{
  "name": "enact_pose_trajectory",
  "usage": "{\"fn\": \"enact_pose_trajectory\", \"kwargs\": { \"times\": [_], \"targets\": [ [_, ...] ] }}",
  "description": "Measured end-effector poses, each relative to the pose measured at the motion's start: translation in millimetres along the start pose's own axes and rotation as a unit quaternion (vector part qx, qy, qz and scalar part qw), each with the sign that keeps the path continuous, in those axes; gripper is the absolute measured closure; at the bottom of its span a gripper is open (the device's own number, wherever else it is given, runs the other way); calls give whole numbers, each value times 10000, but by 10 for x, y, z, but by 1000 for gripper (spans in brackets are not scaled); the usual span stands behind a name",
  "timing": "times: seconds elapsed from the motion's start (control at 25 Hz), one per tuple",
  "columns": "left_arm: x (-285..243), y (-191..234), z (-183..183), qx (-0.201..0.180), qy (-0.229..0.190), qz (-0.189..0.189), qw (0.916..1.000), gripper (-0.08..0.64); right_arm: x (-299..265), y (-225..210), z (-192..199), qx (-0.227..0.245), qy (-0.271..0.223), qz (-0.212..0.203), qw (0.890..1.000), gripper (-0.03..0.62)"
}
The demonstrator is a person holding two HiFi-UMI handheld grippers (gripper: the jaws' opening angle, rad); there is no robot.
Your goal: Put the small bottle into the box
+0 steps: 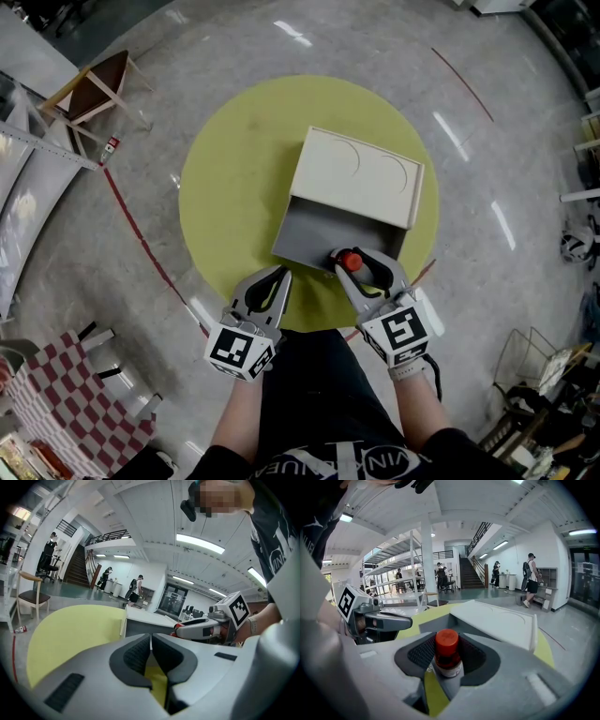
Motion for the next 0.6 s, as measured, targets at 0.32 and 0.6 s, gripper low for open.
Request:
{"fn": "enact_pose_trajectory", "kwargs": {
  "times": [0.32,0.6],
  "targets": [
    [-6,6,29,43,-37,6,10000,540,-17,28,14,103,49,1,9999,443],
    [-11,-31,39,67,-13,-2,10000,540,-33,68,-4,392,54,-194,9990,443]
  ]
}}
Point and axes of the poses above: the fingertips, and each gripper's own axes: x backward along the fingers, y to its left, z out of its underside, the point moved 9 cm from there along x, backward along the fingers
